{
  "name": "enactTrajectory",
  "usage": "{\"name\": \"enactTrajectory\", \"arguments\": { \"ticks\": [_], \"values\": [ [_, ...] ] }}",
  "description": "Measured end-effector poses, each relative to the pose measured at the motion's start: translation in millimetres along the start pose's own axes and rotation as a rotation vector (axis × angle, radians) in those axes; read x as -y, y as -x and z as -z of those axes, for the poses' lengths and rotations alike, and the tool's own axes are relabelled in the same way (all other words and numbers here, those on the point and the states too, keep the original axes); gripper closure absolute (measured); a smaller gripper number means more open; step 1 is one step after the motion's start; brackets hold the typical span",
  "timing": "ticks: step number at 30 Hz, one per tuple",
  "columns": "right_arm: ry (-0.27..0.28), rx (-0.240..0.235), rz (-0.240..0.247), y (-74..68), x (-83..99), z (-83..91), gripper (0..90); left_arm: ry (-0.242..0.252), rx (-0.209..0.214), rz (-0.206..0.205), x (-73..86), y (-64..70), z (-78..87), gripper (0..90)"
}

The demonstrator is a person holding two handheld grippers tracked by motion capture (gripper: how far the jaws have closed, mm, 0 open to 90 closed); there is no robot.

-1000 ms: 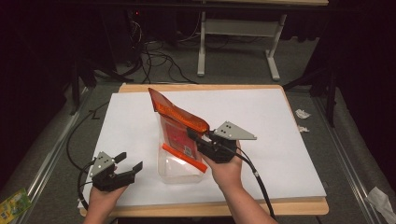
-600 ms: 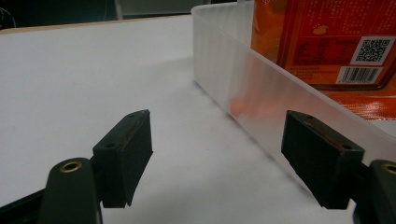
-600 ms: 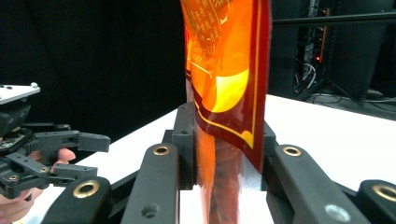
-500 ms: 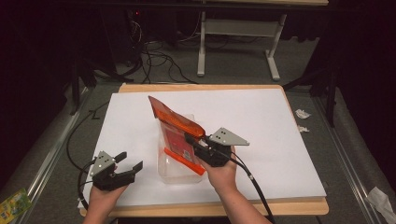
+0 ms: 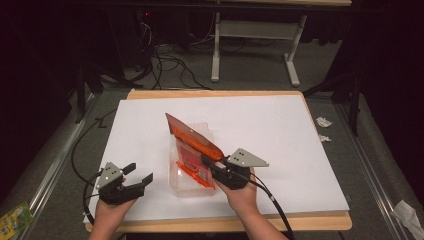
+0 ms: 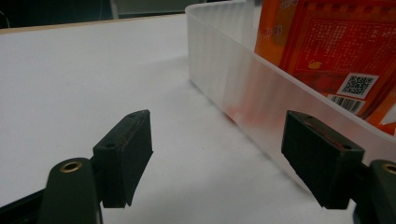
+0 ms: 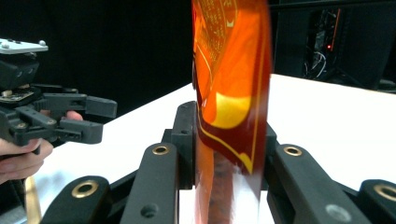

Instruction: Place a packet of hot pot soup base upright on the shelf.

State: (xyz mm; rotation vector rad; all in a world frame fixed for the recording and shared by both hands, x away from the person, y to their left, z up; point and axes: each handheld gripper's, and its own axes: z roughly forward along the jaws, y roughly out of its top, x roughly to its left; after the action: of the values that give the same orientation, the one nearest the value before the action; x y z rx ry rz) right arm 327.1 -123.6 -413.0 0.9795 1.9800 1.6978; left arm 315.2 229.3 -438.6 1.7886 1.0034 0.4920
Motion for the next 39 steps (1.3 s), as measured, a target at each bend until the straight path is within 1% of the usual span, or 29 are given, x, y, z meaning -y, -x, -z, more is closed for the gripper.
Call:
{"name": "enactTrajectory", "arguments": {
  "ticks": [4,7,10,12,14,16,18,20,22,24,26,28,30,32,33,36,37,38,39],
  "values": [
    [-0.015,0.013,-0.009,3.6,-0.5,3.2,70.9,-0.007,0.004,0.001,0.1,-0.2,-2.3,25.2],
    [-0.037,0.012,-0.004,5.3,-1.9,3.0,67.2,-0.012,0.009,0.002,0.5,0.7,-3.0,25.2],
    [-0.056,0.002,0.005,6.6,-2.6,4.0,58.8,-0.015,0.010,-0.002,0.8,1.0,-3.1,25.2],
    [-0.061,-0.006,0.002,7.5,-3.9,6.1,51.3,-0.013,0.009,-0.001,0.8,1.0,-3.0,25.3],
    [-0.062,0.002,0.001,8.1,-5.7,8.9,39.9,-0.013,0.009,-0.001,0.9,1.0,-2.9,25.2],
    [-0.074,0.005,0.003,9.5,-7.9,12.7,33.0,-0.013,0.012,0.002,1.2,1.2,-3.5,25.2],
    [-0.072,0.004,0.011,11.0,-9.5,17.7,28.5,-0.016,0.014,0.003,1.4,1.4,-4.2,25.2],
    [-0.077,0.007,0.011,12.7,-10.8,23.3,21.7,-0.020,0.015,0.000,1.8,1.9,-5.1,25.2],
    [-0.078,0.010,0.010,14.3,-11.5,30.3,18.4,-0.020,0.015,0.002,2.0,2.7,-5.9,25.2],
    [-0.071,0.020,0.012,18.3,-12.1,41.5,15.6,-0.025,0.018,-0.004,2.2,3.6,-6.5,25.1],
    [-0.064,0.026,0.005,24.2,-12.3,52.9,15.2,-0.028,0.018,-0.006,2.4,4.5,-6.9,25.0],
    [-0.057,0.048,0.005,32.0,-11.9,65.1,14.7,-0.027,0.015,-0.005,2.8,4.9,-6.8,24.9],
    [-0.059,0.074,0.003,42.7,-9.6,77.5,13.6,-0.026,0.011,-0.002,3.1,5.2,-6.5,24.9],
    [-0.072,0.119,-0.002,56.1,-5.7,90.2,11.4,-0.026,0.007,-0.001,3.5,5.1,-6.3,24.8],
    [-0.087,0.141,-0.002,63.9,-3.0,96.8,10.3,-0.027,0.006,-0.003,3.8,4.9,-6.4,24.6],
    [-0.134,0.231,-0.018,87.5,7.5,118.9,5.9,-0.036,0.000,-0.003,5.3,3.8,-6.7,23.8],
    [-0.140,0.251,-0.023,92.6,10.8,125.4,5.5,-0.038,-0.001,-0.002,6.3,3.2,-7.1,23.2],
    [-0.139,0.282,-0.021,99.9,17.1,136.1,5.4,-0.043,0.002,0.000,6.9,2.5,-7.0,22.1],
    [-0.141,0.302,-0.019,105.1,22.3,143.7,4.9,-0.047,0.007,0.011,7.3,2.0,-7.2,20.2]
  ]
}}
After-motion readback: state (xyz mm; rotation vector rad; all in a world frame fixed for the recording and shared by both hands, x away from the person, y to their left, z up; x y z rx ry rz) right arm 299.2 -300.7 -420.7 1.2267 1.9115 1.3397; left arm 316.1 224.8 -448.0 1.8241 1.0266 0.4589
